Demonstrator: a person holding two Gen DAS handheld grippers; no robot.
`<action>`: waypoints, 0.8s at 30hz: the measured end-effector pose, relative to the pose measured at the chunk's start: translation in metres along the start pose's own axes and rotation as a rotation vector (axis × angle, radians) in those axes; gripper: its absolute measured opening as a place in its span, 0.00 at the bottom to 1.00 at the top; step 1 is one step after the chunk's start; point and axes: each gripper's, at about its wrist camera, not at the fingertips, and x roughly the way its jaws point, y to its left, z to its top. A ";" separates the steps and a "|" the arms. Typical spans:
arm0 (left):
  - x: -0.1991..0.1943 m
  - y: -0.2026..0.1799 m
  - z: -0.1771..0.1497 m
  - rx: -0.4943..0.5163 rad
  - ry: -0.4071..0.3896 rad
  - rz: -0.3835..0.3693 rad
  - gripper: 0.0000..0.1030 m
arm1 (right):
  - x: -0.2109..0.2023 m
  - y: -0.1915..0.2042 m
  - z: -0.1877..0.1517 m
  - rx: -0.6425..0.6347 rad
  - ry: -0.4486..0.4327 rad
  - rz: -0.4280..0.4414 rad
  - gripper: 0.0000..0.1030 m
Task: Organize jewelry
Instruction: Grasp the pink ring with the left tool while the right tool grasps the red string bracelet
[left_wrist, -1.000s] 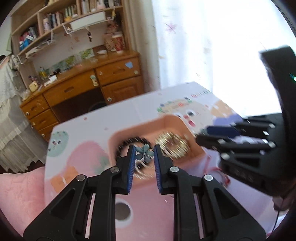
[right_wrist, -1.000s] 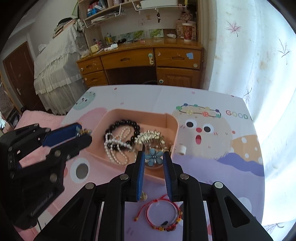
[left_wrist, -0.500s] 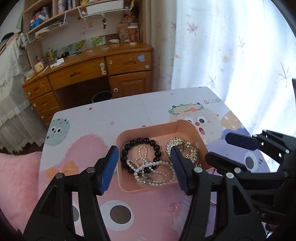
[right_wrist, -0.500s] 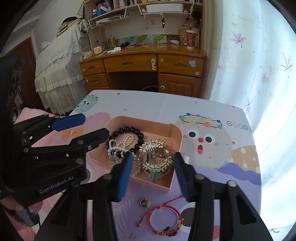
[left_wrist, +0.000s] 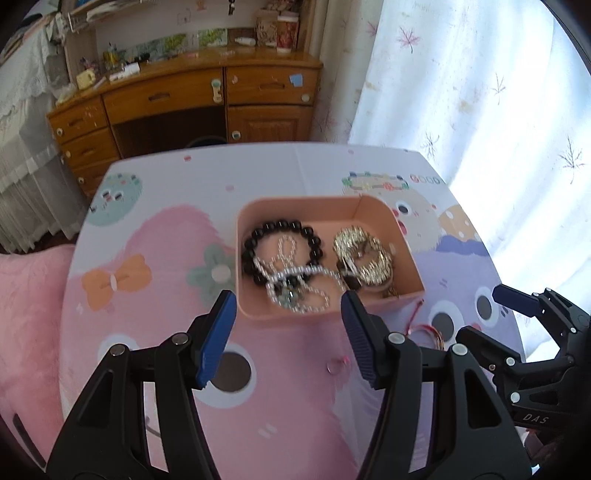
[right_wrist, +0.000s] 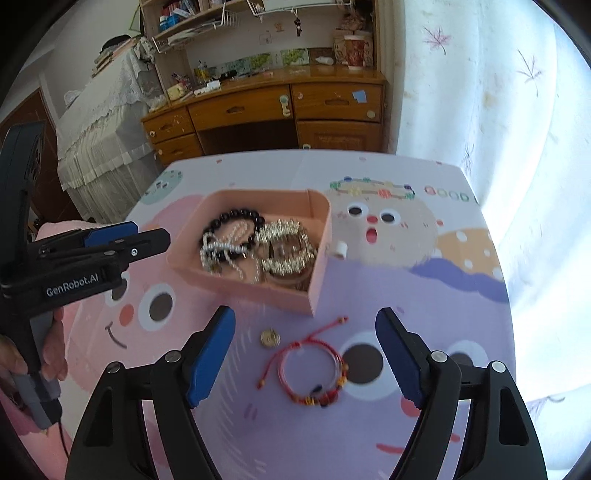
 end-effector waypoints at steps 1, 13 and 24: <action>0.003 -0.001 -0.004 -0.005 0.022 -0.007 0.55 | -0.001 -0.001 -0.007 -0.002 0.009 -0.010 0.80; 0.038 -0.022 -0.041 0.013 0.202 -0.055 0.55 | 0.041 0.010 -0.067 -0.036 0.131 -0.092 0.82; 0.062 -0.048 -0.062 0.067 0.226 -0.032 0.55 | 0.074 0.000 -0.069 -0.048 0.088 -0.083 0.82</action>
